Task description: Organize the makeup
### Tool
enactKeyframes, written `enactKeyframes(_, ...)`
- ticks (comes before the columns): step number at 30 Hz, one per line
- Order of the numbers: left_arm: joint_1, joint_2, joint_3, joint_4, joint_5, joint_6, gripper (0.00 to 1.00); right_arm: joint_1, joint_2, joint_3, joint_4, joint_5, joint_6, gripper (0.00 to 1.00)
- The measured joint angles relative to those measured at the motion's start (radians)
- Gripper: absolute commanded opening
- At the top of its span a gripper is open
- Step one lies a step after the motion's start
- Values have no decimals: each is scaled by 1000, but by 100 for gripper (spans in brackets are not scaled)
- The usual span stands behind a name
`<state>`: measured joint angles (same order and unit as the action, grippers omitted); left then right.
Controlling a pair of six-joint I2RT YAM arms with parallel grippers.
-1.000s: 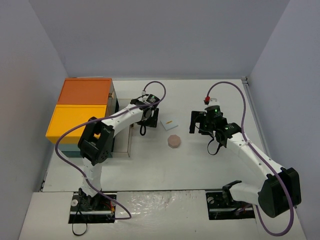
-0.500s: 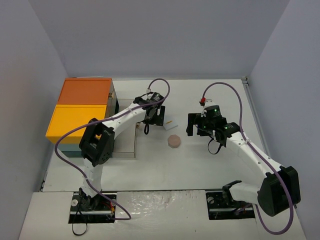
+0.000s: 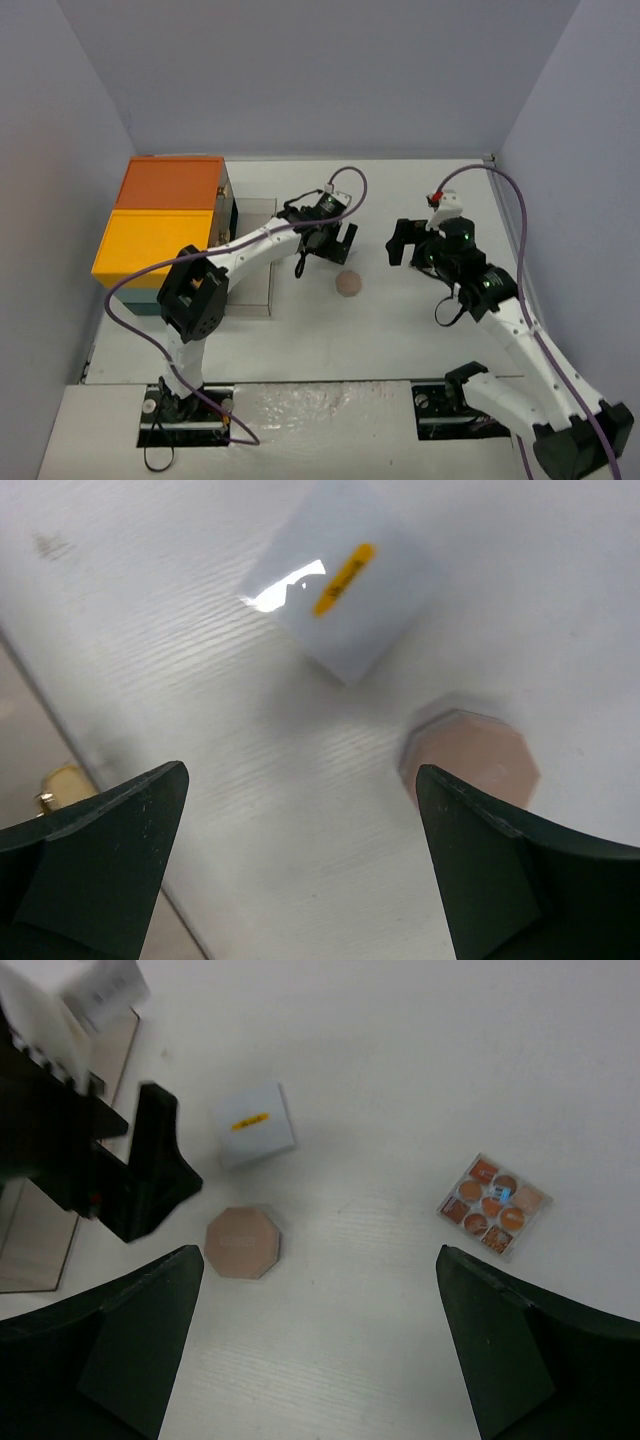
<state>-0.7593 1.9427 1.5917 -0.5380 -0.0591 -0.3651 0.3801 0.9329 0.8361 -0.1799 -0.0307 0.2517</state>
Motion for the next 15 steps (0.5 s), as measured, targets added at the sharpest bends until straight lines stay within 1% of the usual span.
enactKeyframes(4,-69,1,0,32,65,50,97,0,-145,27,2,53,-10,100)
enactKeyframes(7,-101,18,9,46,97,65,97,0,-209,52,4,80,-19,100)
enactKeyframes(10,-111,62,32,50,110,70,97,0,-255,63,2,98,-32,100)
enactKeyframes(15,-120,141,57,50,115,69,97,0,-276,71,-5,115,-45,100)
